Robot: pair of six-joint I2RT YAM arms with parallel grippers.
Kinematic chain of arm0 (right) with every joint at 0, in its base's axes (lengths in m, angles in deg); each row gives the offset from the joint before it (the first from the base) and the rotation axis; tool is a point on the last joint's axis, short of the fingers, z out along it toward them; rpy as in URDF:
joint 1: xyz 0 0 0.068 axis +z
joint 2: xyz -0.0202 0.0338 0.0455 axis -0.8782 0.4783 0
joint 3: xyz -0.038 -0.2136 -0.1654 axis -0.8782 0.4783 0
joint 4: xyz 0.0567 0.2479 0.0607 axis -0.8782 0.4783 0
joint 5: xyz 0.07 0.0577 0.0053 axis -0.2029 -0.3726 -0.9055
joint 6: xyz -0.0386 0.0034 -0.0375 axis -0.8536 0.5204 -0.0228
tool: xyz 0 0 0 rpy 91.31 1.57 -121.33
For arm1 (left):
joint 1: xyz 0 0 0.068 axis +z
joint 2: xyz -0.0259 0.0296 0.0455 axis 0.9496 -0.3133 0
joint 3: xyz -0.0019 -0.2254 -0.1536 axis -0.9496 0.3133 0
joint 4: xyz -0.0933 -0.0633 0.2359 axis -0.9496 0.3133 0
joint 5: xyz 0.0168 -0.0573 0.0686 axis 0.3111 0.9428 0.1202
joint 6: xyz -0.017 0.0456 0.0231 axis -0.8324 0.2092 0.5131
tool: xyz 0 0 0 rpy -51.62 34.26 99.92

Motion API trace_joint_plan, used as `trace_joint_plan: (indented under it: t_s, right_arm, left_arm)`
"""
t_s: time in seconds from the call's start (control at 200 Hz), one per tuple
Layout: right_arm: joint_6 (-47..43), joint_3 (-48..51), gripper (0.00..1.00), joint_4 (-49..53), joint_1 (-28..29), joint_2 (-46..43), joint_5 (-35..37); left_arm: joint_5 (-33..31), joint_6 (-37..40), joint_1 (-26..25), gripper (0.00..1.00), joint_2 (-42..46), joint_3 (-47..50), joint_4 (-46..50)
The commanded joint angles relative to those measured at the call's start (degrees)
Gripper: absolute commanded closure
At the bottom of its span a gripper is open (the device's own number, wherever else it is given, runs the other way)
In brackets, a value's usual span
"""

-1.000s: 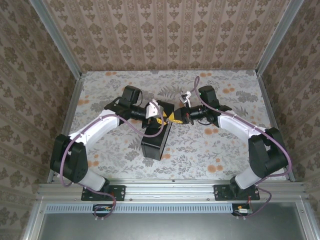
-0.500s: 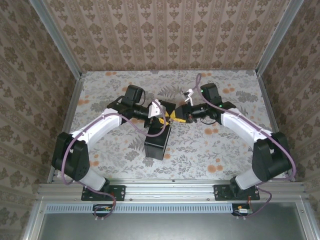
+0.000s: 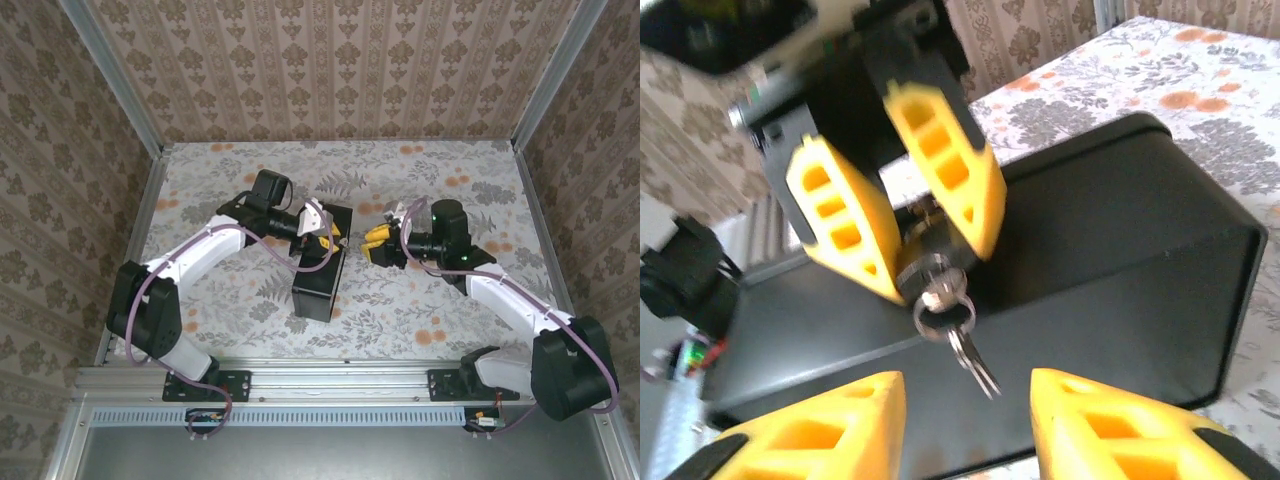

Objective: Unlock the padlock with the key

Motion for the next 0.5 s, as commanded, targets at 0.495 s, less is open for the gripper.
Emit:
trace_joint_plan:
  t_s: [0.495]
  right_arm:
    - [-18.2, -5.1, 0.60, -4.7, 4.7, 4.9, 2.4]
  left_arm:
    - [5.2, 2.2, 0.7, 0.90, -1.2, -4.7, 0.1]
